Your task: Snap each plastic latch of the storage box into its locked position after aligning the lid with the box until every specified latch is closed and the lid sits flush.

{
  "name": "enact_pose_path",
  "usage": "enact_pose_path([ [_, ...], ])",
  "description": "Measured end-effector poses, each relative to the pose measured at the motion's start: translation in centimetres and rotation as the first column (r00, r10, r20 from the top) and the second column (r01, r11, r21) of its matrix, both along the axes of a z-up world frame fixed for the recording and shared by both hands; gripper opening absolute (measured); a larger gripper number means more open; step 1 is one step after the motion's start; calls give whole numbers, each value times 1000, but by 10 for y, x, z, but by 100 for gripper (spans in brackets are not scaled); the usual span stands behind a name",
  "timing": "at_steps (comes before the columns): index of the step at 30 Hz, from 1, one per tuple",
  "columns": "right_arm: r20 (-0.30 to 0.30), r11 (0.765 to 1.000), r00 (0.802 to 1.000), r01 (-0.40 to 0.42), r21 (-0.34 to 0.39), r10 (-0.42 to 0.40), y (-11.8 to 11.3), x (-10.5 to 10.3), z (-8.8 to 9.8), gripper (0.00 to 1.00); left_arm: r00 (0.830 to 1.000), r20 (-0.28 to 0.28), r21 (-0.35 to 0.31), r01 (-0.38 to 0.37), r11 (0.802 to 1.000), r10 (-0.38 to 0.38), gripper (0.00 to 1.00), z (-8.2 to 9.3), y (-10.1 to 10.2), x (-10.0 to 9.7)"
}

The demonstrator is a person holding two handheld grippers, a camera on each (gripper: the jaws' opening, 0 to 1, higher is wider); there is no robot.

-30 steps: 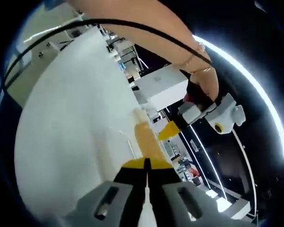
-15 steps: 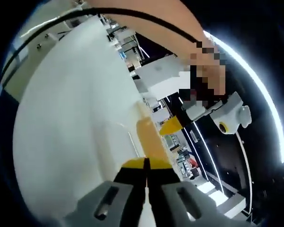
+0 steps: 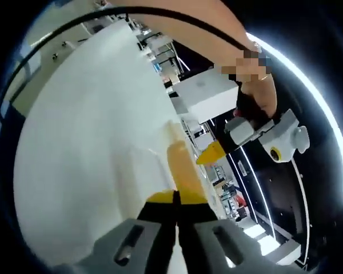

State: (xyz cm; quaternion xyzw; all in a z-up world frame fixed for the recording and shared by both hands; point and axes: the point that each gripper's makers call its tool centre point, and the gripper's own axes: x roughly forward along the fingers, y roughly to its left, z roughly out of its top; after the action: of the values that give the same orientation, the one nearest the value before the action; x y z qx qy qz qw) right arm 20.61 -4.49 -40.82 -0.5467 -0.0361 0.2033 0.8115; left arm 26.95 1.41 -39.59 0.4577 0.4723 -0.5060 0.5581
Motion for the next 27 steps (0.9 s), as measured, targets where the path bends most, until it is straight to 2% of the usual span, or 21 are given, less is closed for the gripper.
enact_pose_path([
  [1,0,1000,1000,-4,6,4,1,0,0,0,1000,8,6,1,1000,-1,0,0,0,-1],
  [2,-9,998,999,-33,46,33,5,1,1,0,1000,18,25,3,1000,-3,0,0,0,-1],
  [3,-10,999,999,-31,36,32,5,3,2,0,1000,23,41,-4,999,3,0,0,-1,0],
  [4,-21,997,999,-48,61,49,7,4,2,0,1000,21,54,-14,998,13,0,0,-1,0],
  [7,-161,972,978,-100,212,136,6,7,2,0,999,36,109,-22,994,18,0,-1,1,-1],
  [8,-223,949,964,-71,308,145,4,9,3,0,999,42,123,-11,992,5,0,-1,1,-1],
  [10,-289,937,939,-78,341,184,1,11,2,0,999,33,133,-22,991,18,0,-1,1,0],
  [11,-294,930,936,-77,359,192,0,12,4,0,999,28,135,-31,990,27,0,-1,2,1],
  [12,-275,901,929,-115,418,247,4,12,13,0,999,18,131,-37,991,35,0,0,3,1],
  [14,-258,874,920,-150,463,295,6,12,23,0,999,8,123,-47,991,46,0,1,3,3],
  [18,-227,878,935,-146,456,274,1,19,30,0,998,-4,105,-63,992,63,0,2,5,3],
  [19,-173,885,945,-183,429,279,33,-2,35,0,998,-5,100,-64,993,65,0,2,5,3],
  [20,-220,883,928,-184,432,301,37,-6,29,1,998,-5,96,-59,994,60,0,2,5,3],
  [22,-229,873,923,-179,453,309,33,-1,33,2,1000,0,82,-20,996,20,0,3,5,3],
  [24,-229,852,919,-174,493,320,30,7,39,2,999,13,59,40,997,-41,0,4,4,4],
  [25,-199,847,929,-177,502,313,26,11,46,2,998,17,52,53,997,-53,0,5,5,3],
  [27,-211,830,921,-173,531,328,24,16,48,2,998,17,46,51,998,-52,0,5,6,3],
])
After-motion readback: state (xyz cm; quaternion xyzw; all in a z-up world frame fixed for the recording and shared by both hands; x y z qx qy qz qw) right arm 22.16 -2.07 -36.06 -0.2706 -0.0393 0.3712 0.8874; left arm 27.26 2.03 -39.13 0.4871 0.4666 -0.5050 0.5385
